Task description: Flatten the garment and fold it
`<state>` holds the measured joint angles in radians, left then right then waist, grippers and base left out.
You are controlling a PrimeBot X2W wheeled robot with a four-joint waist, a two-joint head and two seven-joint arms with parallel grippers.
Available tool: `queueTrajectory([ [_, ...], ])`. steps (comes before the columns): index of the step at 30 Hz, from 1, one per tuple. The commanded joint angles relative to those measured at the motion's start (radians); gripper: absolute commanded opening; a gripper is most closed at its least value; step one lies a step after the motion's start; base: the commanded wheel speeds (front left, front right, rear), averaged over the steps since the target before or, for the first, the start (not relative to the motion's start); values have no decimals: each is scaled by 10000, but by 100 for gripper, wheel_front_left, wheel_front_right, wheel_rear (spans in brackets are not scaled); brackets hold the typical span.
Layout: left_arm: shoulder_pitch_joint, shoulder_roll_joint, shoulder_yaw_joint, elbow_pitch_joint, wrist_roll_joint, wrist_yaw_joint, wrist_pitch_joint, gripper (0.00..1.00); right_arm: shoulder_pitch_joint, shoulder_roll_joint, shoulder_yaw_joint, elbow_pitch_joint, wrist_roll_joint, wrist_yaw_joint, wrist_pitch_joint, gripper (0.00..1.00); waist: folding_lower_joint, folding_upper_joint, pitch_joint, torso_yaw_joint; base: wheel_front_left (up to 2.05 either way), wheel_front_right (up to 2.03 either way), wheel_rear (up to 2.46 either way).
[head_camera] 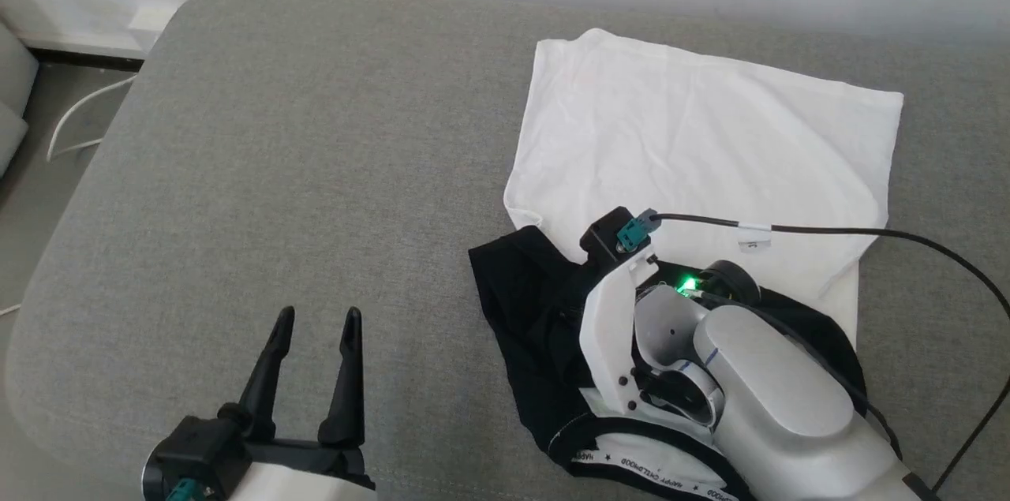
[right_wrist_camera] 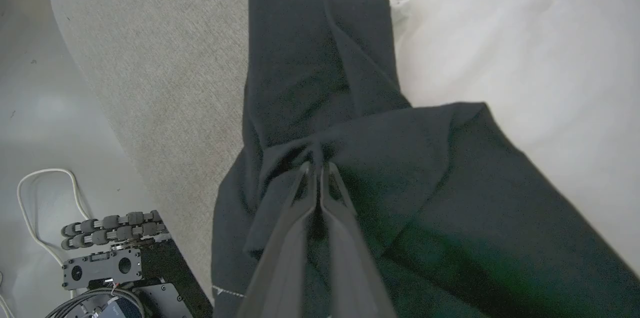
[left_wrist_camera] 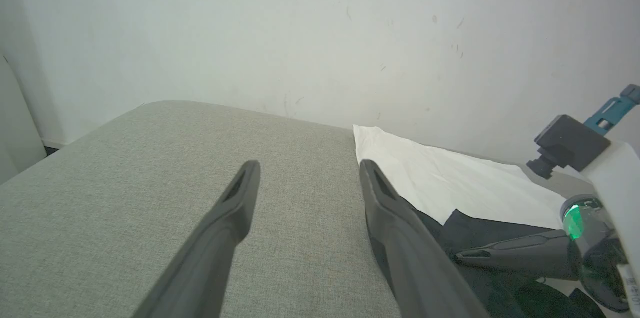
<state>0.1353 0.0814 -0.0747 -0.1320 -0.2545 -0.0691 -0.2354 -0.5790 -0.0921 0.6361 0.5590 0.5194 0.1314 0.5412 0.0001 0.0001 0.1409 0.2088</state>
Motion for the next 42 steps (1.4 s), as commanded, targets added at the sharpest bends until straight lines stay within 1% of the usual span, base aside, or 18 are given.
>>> queueTrajectory([
  [1, -199, -4, -42, 44, -56, 29, -60, 100, -123, 31, -9, 116, -61, -7, -76, 0, -1, -1, 18, 62, 0, 0, 0],
  [6, -203, -4, -77, 142, -114, 23, -86, 100, -180, 110, 128, 653, -44, -7, -40, 0, -1, -1, 4, 164, 0, 0, 0],
  [7, -205, 0, -83, 160, -121, 23, -89, 100, -187, 126, 170, 760, -32, -7, 16, 15, -1, -1, -9, 176, 0, 0, 0],
  [8, -209, 3, -90, 182, -127, 27, -91, 100, -203, 140, 215, 840, -5, -7, 62, 39, -1, -1, -24, 184, 0, 0, 0],
  [9, -213, 7, -95, 203, -135, 31, -92, 100, -222, 152, 245, 891, 25, -7, 65, 73, -1, -1, -46, 186, 0, 0, 0],
  [10, -211, 13, -96, 227, -142, 37, -90, 100, -244, 165, 264, 931, 55, -7, 53, 100, -1, -1, -87, 181, 0, 0, 0],
  [13, -158, 51, -81, 272, -159, 70, -74, 100, -339, 198, 268, 899, 229, -7, -57, 100, -1, -1, -241, 116, 0, 0, 0],
  [17, -16, 136, -45, 245, -159, 131, -13, 100, -475, 149, 51, 566, 475, -7, -325, 100, -1, -1, -491, -53, 0, 0, 0],
  [21, 157, 231, -30, 113, -135, 200, 110, 100, -434, -89, -398, -244, 750, -7, -584, 100, -1, -1, -703, -298, 0, 0, 0],
  [24, 269, 286, -40, -44, -97, 261, 196, 100, -168, -367, -1052, -1098, 695, -7, -960, 100, -1, -1, -830, -500, 0, 0, 0],
  [28, 407, 377, -28, -306, -41, 329, 242, 100, 583, -662, -2398, -2384, -81, -7, -1643, 100, -1, -1, -943, -804, 0, 0, 0],
  [31, 462, 442, -20, -467, 5, 366, 242, 100, 1399, -659, -3507, -3537, -996, -7, -2156, 100, -1, -1, -971, -1034, 0, 0, 0],
  [36, 519, 498, -33, -592, -10, 379, 234, 100, 3001, -37, -5469, -5429, -2196, -7, -2970, 100, -1, -1, -968, -1414, 0, 0, 0],
  [39, 525, 530, -46, -647, -1, 378, 195, 100, 3827, 231, -6245, -6406, -2871, -7, -3557, 100, -1, -1, -917, -1654, 0, 0, 0],
  [42, 505, 562, -55, -681, 14, 372, 142, 100, 4540, 374, -6911, -7122, -3422, -7, -4290, 100, -1, -1, -819, -1855, 0, 0, 0],
])
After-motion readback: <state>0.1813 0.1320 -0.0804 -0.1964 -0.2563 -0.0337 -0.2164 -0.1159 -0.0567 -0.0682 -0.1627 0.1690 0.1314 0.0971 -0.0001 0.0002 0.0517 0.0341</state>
